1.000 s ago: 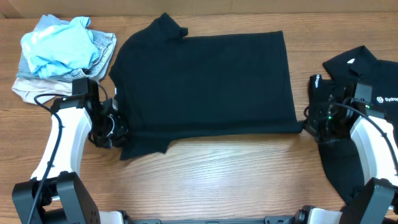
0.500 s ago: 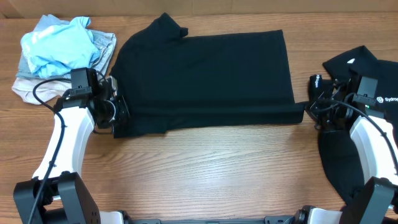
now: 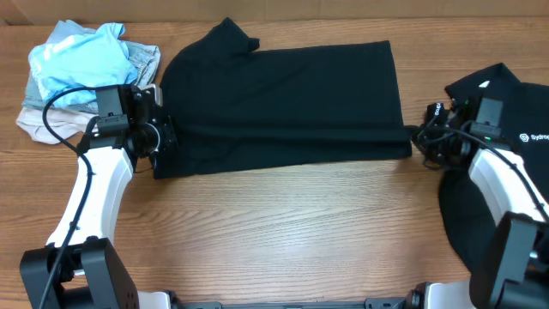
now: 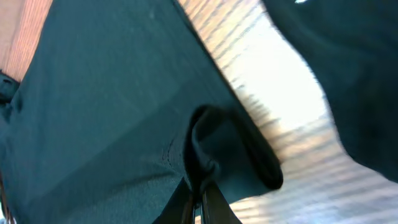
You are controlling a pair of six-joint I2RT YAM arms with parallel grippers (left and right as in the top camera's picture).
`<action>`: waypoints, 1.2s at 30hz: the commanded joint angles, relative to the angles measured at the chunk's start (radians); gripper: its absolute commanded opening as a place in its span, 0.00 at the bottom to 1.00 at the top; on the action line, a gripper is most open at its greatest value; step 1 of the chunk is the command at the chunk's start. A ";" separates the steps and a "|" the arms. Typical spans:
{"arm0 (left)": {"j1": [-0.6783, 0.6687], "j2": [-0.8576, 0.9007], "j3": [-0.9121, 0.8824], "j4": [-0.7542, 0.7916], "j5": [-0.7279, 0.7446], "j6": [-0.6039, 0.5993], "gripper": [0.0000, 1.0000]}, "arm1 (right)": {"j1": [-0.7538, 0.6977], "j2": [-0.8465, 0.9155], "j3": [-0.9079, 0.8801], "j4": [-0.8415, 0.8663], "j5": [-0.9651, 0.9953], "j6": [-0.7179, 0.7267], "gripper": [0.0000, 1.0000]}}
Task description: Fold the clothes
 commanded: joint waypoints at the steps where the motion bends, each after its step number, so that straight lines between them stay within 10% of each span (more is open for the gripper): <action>1: 0.000 0.003 0.019 0.017 -0.046 0.027 0.04 | 0.018 0.010 0.011 0.033 0.034 0.012 0.04; 22: 0.000 0.103 0.018 0.019 -0.054 0.034 0.06 | 0.072 0.070 0.011 0.158 0.053 0.010 0.08; 25: 0.000 0.103 0.018 0.028 -0.053 0.034 0.63 | 0.071 0.077 0.012 0.161 0.053 0.010 0.74; 26: 0.000 0.103 0.018 0.029 -0.053 0.034 0.77 | 0.067 0.076 0.012 0.166 0.052 0.010 0.82; 28: 0.000 0.103 0.018 0.025 -0.053 0.037 0.92 | 0.055 0.076 0.014 0.171 0.051 0.007 0.86; 36: 0.000 0.102 0.019 -0.058 -0.019 0.077 0.93 | -0.001 0.072 0.014 0.046 0.014 0.000 0.86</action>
